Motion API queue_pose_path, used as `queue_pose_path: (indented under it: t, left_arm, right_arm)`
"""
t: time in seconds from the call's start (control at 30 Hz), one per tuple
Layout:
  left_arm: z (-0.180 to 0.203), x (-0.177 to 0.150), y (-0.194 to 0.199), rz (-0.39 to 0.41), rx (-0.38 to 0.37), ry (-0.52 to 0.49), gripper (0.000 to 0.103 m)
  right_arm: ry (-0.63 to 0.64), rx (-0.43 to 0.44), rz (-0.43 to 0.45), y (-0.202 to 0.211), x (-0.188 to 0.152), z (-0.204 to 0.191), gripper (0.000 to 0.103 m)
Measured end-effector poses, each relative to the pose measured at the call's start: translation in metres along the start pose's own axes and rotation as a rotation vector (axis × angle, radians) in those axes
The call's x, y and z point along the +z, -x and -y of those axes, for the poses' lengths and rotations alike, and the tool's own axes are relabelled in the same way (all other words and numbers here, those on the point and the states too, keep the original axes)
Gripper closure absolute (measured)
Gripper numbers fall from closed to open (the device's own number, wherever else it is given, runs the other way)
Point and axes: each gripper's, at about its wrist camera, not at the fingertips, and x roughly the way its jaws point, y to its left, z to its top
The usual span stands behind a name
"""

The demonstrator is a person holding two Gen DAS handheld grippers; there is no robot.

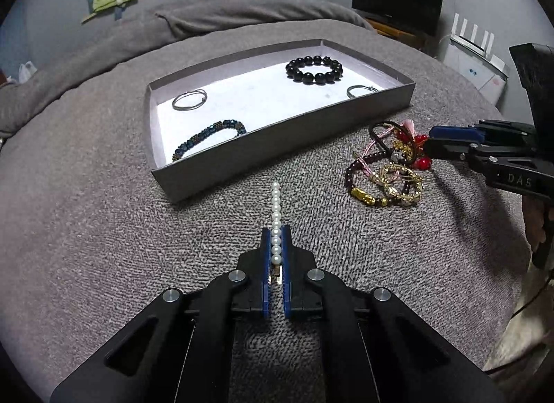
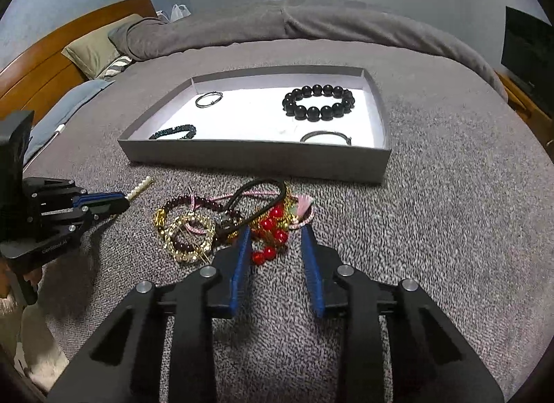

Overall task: Organize jewelry
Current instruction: 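Grasp the red bead tassel bracelet with the right gripper while the left holds the pearl strand, then carry the red bead tassel toward the tray with the right while the left holds the pearls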

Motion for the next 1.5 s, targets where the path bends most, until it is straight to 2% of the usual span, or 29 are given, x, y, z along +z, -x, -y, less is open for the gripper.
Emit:
queue_pose_path:
  t: [0.03,0.13,0.27,0.37,0.6,0.83,1.1,1.2,1.27,1.5]
  left_arm:
    - [0.000,0.000,-0.001,-0.001,-0.002,0.002,0.097]
    - [-0.002,-0.001,-0.002,-0.003,-0.010,0.012,0.097]
    - [-0.002,-0.001,-0.002,-0.003,-0.011,0.014,0.097]
    - [-0.002,-0.001,-0.001,-0.003,-0.011,0.014,0.097]
    - [-0.003,-0.001,0.000,-0.005,-0.010,0.017,0.097]
    - [0.000,-0.002,0.000,-0.012,0.003,0.013,0.097]
    - [0.001,-0.001,-0.003,-0.022,0.012,0.011,0.095]
    - [0.001,0.000,-0.004,-0.022,0.013,0.013,0.094]
    - [-0.001,0.000,-0.005,-0.022,0.004,0.026,0.094]
    - [-0.001,0.000,-0.007,-0.025,-0.001,0.027,0.094]
  right_arm:
    - [0.007,-0.005,-0.001,-0.001,0.001,0.000,0.074]
    - [0.017,-0.004,-0.017,-0.005,0.000,-0.001,0.089]
    - [0.039,0.005,-0.007,-0.001,-0.003,-0.004,0.094]
    - [0.049,0.014,0.022,0.010,-0.004,-0.006,0.095]
    - [0.011,0.012,0.079,0.048,-0.003,0.013,0.095]
    - [-0.081,-0.086,-0.024,0.033,-0.014,0.047,0.095]
    - [-0.098,-0.056,-0.055,0.026,-0.020,0.051,0.094]
    - [-0.092,-0.056,-0.058,0.024,-0.022,0.049,0.088]
    - [-0.093,-0.049,-0.049,0.025,-0.023,0.048,0.079]
    - [-0.089,-0.046,-0.045,0.027,-0.022,0.047,0.079]
